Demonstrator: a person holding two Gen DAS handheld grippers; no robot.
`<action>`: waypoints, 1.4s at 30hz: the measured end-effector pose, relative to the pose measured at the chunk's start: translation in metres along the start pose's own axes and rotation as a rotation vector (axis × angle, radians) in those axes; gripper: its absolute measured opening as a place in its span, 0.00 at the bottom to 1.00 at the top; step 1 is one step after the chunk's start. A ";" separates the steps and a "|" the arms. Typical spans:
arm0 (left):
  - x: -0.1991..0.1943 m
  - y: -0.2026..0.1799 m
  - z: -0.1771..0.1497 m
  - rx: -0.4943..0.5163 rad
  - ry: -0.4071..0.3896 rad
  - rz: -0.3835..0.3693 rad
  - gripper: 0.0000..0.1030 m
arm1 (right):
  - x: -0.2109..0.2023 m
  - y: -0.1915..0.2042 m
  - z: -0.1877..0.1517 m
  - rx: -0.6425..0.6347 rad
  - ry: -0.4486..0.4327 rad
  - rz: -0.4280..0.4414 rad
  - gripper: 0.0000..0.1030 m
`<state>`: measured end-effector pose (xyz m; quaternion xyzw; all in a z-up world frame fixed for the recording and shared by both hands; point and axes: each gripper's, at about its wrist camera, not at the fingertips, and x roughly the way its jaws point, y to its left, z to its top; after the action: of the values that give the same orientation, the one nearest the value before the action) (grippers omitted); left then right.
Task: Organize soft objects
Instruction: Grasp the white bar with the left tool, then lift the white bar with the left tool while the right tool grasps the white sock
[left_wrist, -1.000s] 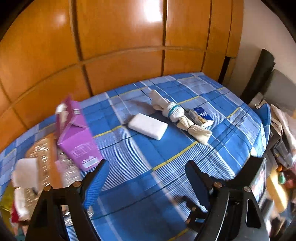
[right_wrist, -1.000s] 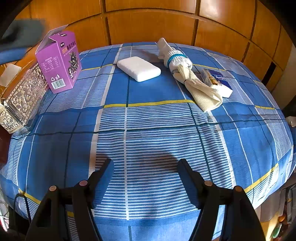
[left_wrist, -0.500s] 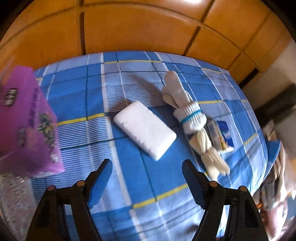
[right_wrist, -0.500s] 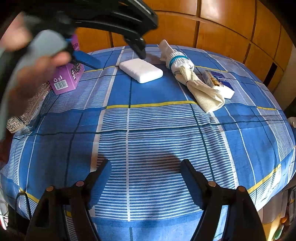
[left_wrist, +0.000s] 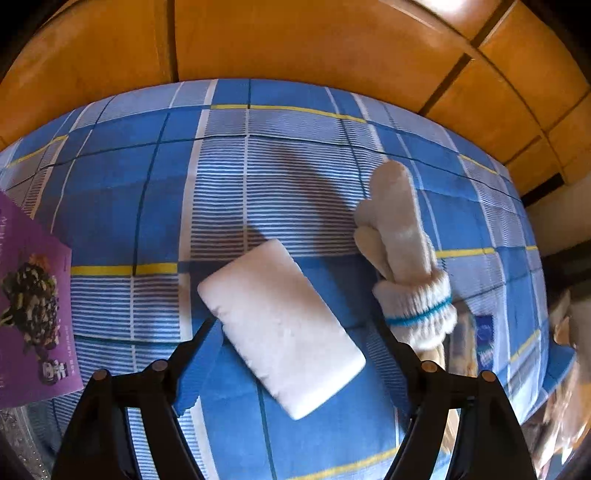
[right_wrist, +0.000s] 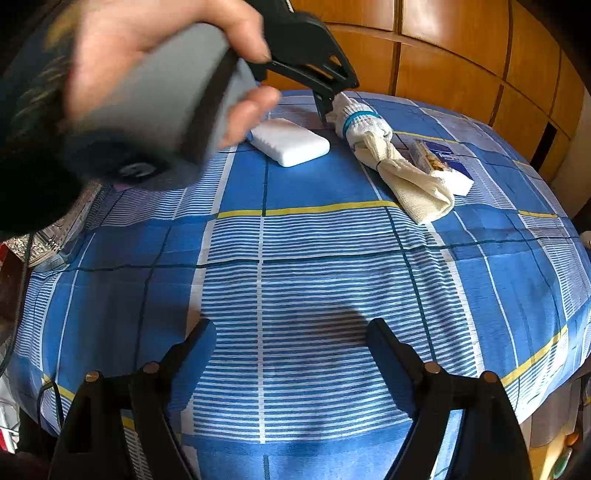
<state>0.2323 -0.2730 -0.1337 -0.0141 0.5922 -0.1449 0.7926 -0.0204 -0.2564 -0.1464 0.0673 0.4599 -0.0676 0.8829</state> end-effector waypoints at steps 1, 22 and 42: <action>0.003 -0.002 0.000 0.006 0.000 0.006 0.83 | 0.000 0.000 0.000 0.002 -0.002 0.001 0.85; -0.020 0.034 -0.059 0.376 -0.025 -0.086 0.69 | -0.001 0.002 0.001 0.001 0.008 0.002 0.79; -0.025 0.044 -0.087 0.364 -0.171 -0.053 0.60 | 0.023 -0.114 0.143 0.057 -0.088 0.060 0.63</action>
<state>0.1536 -0.2118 -0.1448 0.1017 0.4863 -0.2688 0.8252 0.0864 -0.3951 -0.0905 0.1031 0.4164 -0.0568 0.9015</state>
